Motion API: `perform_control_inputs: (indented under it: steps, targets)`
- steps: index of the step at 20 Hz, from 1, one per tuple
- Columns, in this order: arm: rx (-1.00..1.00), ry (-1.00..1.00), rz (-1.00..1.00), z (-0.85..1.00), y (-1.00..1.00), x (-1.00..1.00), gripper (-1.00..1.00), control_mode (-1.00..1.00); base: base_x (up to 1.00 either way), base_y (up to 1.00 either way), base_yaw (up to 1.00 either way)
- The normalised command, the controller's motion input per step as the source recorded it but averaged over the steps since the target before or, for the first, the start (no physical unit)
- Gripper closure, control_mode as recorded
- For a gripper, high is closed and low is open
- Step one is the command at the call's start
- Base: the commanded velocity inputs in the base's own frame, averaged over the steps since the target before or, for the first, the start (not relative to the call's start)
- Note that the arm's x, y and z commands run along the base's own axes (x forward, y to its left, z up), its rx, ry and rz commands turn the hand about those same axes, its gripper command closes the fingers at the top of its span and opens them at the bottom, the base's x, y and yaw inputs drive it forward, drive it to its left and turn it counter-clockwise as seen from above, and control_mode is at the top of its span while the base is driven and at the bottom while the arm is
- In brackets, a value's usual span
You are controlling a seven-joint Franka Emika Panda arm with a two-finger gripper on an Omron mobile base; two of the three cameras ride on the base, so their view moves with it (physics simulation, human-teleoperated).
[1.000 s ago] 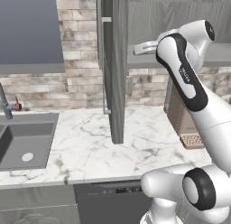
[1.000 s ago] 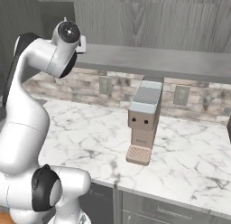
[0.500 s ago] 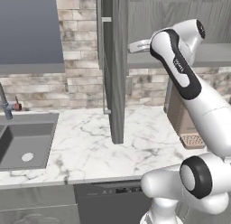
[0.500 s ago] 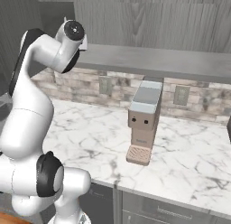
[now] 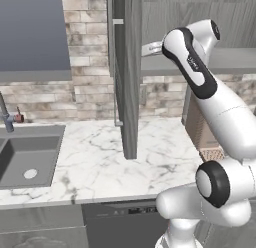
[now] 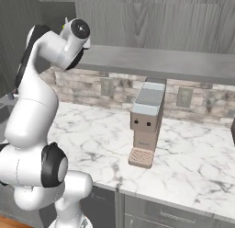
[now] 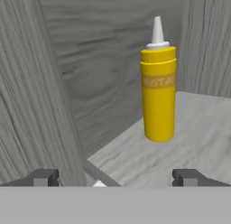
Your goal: Take 2 condiments from the cabinet and move them on the counter near the stove.Make sure the condiments are lined up with each other, next to each other.
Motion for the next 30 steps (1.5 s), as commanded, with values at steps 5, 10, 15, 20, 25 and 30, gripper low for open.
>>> perform_control_inputs:
  steps: [5, 10, 15, 20, 25, 30]
  targets:
    - [0.0, 0.0, 0.03, 0.0, 0.09, 0.26, -1.0, -1.0, 0.0, 0.0, 0.0]
    - [0.0, 0.0, 0.01, 0.0, 0.0, 0.24, -1.0, -1.0, 0.0, 0.0, 0.0]
    - [0.0, 0.0, 0.01, 0.0, 0.0, 0.22, -1.0, -1.0, 0.0, 0.0, 0.0]
    - [0.0, 0.0, 0.01, 0.0, 0.05, 0.13, -1.0, -1.0, 0.0, 0.0, 0.0]
    - [0.0, 0.0, 0.02, 0.0, 0.09, 0.15, -1.0, -1.0, 0.0, 0.0, 0.0]
    - [0.0, 0.0, 0.02, 0.0, 0.03, 0.21, -1.0, -1.0, 0.0, 0.0, 0.0]
